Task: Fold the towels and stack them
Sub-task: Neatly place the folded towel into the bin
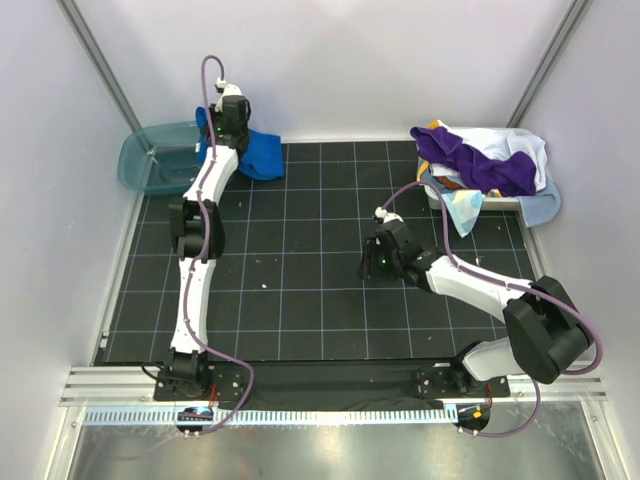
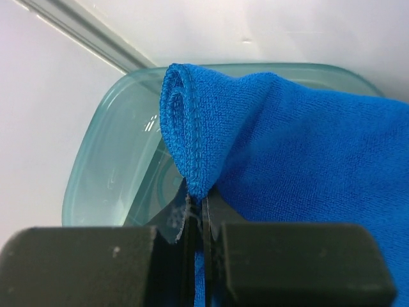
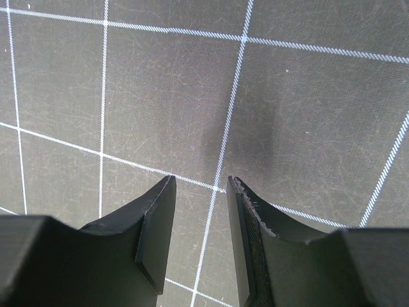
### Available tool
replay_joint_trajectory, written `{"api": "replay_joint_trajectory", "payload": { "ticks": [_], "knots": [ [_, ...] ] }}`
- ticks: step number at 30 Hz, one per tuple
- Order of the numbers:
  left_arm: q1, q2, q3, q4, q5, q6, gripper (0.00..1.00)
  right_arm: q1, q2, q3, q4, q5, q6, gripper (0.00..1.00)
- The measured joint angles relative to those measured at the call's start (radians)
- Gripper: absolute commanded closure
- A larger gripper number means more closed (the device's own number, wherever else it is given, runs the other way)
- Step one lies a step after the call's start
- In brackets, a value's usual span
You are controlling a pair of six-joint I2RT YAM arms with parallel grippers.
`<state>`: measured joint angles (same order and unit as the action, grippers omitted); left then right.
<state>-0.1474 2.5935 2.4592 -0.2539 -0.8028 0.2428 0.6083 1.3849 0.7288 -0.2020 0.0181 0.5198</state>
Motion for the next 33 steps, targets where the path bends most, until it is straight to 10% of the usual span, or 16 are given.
{"api": "replay_joint_trajectory", "payload": {
  "ticks": [33],
  "knots": [
    [0.205,-0.020,-0.143,0.044,0.225,-0.080,1.00,0.026,0.079,0.000,0.017,-0.006,-0.022,0.55]
  ]
}}
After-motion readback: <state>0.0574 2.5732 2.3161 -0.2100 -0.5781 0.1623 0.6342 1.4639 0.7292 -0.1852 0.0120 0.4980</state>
